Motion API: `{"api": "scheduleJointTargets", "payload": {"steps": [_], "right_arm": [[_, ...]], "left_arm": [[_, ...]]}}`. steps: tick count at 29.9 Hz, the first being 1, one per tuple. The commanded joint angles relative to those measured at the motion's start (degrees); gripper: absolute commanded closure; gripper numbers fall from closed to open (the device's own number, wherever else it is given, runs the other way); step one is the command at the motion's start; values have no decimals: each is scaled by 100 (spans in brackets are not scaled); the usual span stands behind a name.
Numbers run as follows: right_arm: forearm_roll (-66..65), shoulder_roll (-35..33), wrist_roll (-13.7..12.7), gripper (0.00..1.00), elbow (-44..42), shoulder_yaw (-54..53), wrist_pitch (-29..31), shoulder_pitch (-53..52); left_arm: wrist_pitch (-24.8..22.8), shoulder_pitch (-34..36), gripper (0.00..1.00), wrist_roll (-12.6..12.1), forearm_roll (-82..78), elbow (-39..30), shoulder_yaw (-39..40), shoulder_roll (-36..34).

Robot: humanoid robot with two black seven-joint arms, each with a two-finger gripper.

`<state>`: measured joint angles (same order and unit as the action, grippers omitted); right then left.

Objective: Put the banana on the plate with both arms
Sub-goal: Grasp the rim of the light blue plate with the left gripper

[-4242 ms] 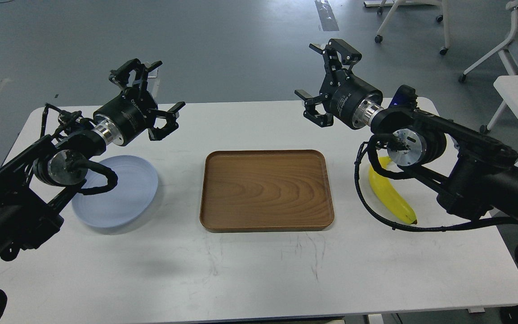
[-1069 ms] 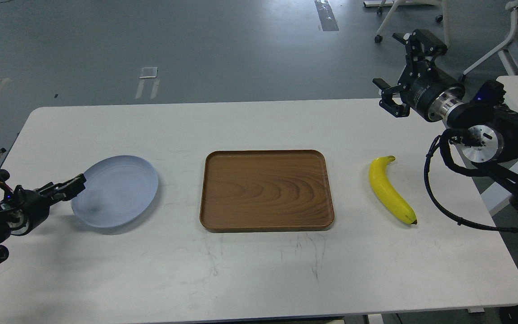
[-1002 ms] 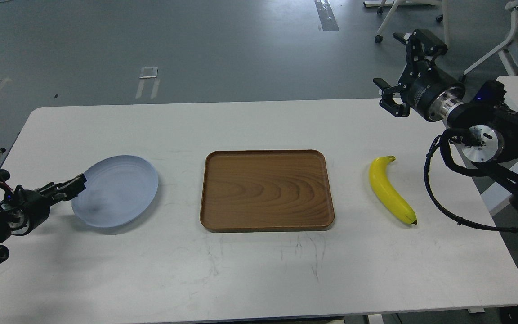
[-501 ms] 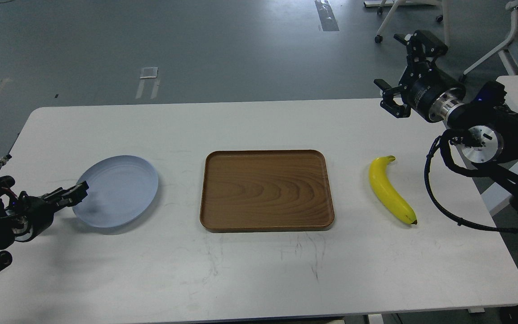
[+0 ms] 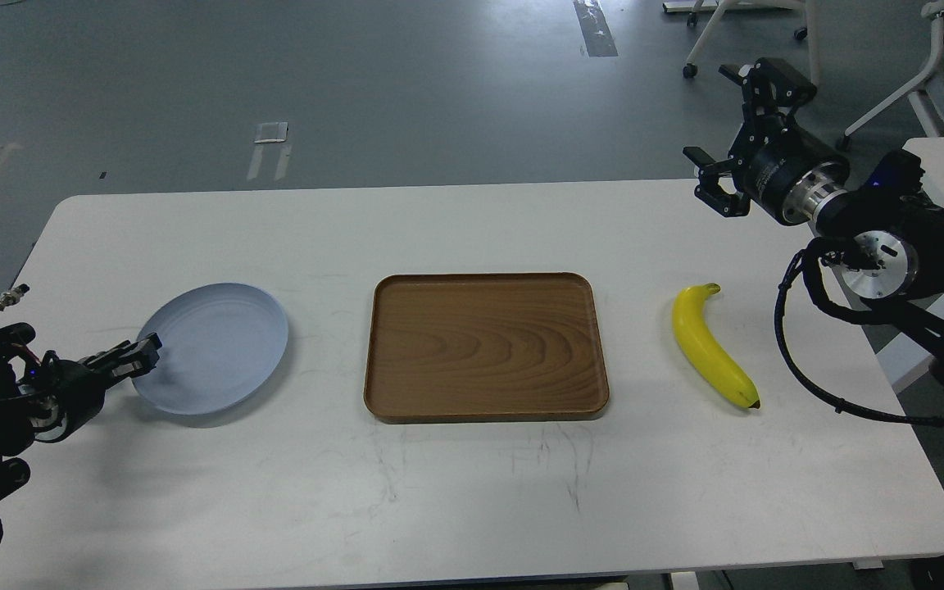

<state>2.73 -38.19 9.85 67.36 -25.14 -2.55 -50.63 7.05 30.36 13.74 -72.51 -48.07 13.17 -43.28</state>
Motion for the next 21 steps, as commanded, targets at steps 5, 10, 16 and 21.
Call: {"api": "scheduleJointTargets", "payload": {"steps": [5,10,16,21], "right_arm": [[0,-13,9,0,6,-9,1,36],[0,-40,9,0,14,-9,1,36],[0,-48,17,0,6,-9,-17,36],[0,-57,17,0,-12,-9,-17,36]], "left_arm": [[-1,5,77,24,0,122,-191,47],[-1,5,77,24,0,122,-192,38],[16,5,99,102,0,113,-192,56],[16,14,100,103,0,113,-183,38]]}}
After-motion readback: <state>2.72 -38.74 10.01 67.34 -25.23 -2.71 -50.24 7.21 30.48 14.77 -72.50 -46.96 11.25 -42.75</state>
